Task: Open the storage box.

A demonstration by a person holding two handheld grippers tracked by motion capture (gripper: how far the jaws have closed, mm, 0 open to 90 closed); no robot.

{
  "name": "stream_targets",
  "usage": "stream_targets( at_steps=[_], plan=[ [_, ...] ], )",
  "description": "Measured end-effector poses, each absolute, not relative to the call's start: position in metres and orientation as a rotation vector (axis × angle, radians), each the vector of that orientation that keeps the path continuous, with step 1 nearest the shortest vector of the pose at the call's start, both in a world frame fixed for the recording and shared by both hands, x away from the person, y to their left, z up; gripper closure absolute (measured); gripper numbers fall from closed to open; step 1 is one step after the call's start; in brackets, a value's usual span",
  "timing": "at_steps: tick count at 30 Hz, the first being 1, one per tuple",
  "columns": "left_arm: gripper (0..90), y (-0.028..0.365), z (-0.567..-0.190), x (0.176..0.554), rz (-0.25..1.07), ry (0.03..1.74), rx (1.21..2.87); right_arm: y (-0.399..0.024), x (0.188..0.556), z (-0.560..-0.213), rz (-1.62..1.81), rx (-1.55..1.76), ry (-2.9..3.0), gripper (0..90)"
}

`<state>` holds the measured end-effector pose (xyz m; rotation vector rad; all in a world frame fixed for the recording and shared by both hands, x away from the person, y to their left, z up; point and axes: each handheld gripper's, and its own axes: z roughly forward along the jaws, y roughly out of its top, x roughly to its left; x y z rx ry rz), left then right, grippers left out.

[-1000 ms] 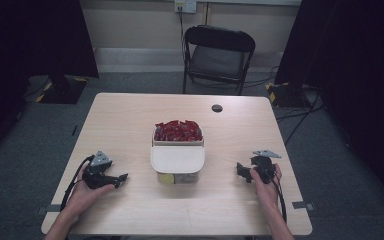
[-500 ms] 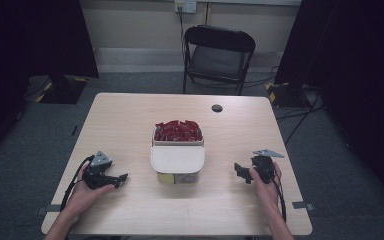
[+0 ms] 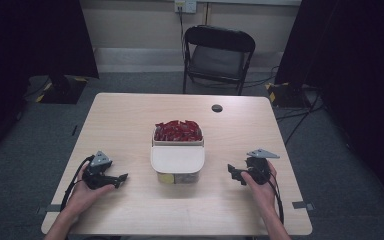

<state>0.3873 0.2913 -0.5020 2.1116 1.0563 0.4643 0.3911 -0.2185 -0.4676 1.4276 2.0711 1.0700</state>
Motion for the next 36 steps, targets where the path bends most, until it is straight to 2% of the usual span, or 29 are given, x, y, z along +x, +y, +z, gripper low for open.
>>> stream_targets(
  at_steps=[15,36],
  plan=[
    [14.3,0.291,-0.502,0.387,0.464,1.056,2.108,-0.193,0.375,-0.445,1.155,1.314,2.120,14.1],
    [14.3,0.291,-0.502,0.387,0.463,1.055,2.108,-0.148,0.353,-0.430,1.244,1.145,2.239,14.2]
  ],
)
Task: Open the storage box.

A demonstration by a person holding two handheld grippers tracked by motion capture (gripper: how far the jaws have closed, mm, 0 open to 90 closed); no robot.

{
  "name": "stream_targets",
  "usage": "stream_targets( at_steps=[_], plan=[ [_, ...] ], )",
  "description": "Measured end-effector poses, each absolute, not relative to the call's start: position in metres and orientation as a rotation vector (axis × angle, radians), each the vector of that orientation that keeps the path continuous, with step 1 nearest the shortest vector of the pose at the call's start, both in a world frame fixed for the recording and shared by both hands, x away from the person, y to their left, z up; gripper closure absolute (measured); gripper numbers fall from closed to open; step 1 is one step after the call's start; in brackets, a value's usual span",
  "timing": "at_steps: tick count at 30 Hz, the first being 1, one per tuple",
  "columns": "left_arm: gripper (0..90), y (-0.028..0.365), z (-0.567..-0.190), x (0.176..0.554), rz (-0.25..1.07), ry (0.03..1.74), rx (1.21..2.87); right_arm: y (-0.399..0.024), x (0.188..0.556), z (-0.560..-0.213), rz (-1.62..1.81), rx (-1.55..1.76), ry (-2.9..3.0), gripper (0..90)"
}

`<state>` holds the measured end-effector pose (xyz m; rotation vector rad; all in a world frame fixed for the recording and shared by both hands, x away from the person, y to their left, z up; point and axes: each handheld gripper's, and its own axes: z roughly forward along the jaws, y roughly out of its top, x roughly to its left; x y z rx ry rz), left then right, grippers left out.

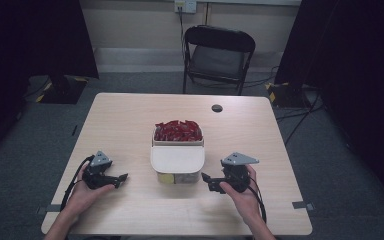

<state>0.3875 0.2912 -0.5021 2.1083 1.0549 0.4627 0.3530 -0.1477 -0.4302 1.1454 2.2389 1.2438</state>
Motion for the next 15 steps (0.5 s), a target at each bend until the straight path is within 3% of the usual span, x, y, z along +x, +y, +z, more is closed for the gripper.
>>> stream_targets(
  at_steps=[15],
  plan=[
    [14.3,0.291,-0.502,0.387,0.463,1.055,2.108,-0.133,0.354,-0.441,1.250,1.086,2.285,14.1]
  ],
)
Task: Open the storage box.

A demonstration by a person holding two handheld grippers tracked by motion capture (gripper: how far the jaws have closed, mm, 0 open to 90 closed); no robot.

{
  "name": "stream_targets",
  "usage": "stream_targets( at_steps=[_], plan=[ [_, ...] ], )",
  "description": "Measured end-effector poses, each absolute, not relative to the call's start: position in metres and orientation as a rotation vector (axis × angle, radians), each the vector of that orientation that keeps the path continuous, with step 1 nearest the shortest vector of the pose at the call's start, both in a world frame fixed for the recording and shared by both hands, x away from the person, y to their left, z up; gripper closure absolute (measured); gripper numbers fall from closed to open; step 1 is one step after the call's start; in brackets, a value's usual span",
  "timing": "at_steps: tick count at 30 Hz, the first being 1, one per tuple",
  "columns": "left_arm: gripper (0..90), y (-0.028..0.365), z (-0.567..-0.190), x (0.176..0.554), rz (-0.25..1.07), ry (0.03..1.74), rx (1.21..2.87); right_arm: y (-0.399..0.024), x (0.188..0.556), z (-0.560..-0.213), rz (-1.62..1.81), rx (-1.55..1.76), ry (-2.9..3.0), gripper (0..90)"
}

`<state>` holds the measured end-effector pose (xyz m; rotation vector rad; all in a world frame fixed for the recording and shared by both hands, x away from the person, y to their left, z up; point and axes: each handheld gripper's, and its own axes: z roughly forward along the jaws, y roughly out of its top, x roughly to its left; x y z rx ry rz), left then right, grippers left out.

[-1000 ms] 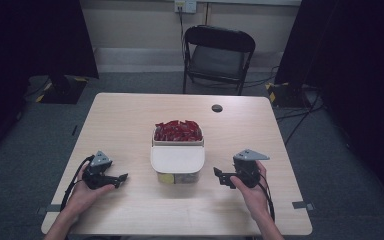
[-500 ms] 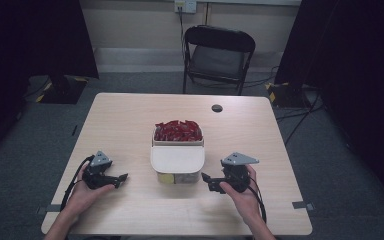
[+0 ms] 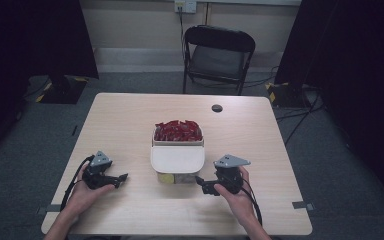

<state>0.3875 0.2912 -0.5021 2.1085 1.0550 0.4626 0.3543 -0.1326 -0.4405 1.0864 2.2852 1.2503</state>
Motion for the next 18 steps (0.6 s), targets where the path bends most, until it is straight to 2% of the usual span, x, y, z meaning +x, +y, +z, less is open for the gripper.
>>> stream_targets(
  at_steps=[18],
  plan=[
    [14.3,0.291,-0.502,0.387,0.463,1.055,2.108,-0.124,0.365,-0.443,1.253,1.099,2.285,14.2]
  ],
)
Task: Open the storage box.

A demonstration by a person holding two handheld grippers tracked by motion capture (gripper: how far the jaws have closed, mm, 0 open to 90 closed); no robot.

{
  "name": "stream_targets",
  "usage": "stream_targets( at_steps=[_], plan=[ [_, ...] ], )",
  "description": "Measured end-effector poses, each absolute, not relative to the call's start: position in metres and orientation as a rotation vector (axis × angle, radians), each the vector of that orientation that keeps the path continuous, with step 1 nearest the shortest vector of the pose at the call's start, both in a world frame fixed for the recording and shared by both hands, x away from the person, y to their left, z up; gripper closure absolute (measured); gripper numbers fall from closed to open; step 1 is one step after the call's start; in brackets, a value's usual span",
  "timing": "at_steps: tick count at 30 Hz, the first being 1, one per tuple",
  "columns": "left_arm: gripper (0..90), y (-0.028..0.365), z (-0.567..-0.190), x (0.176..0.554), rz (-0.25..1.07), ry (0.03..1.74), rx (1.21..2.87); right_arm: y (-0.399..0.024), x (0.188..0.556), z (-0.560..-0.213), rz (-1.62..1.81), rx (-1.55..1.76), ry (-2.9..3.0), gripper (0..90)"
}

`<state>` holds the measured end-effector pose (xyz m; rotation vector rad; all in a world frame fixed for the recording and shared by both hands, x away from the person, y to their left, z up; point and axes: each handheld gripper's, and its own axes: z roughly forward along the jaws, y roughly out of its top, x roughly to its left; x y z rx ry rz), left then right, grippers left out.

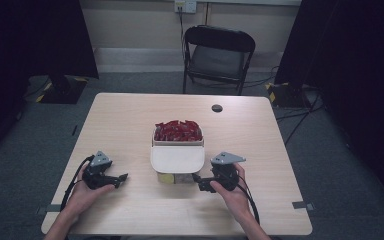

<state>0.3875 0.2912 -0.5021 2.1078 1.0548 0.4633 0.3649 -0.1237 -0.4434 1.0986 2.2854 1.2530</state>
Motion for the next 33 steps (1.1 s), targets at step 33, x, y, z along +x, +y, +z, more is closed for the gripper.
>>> stream_targets(
  at_steps=[33],
  plan=[
    [14.3,0.291,-0.502,0.387,0.463,1.055,2.108,-0.120,0.367,-0.431,1.314,1.081,2.278,13.6]
  ],
)
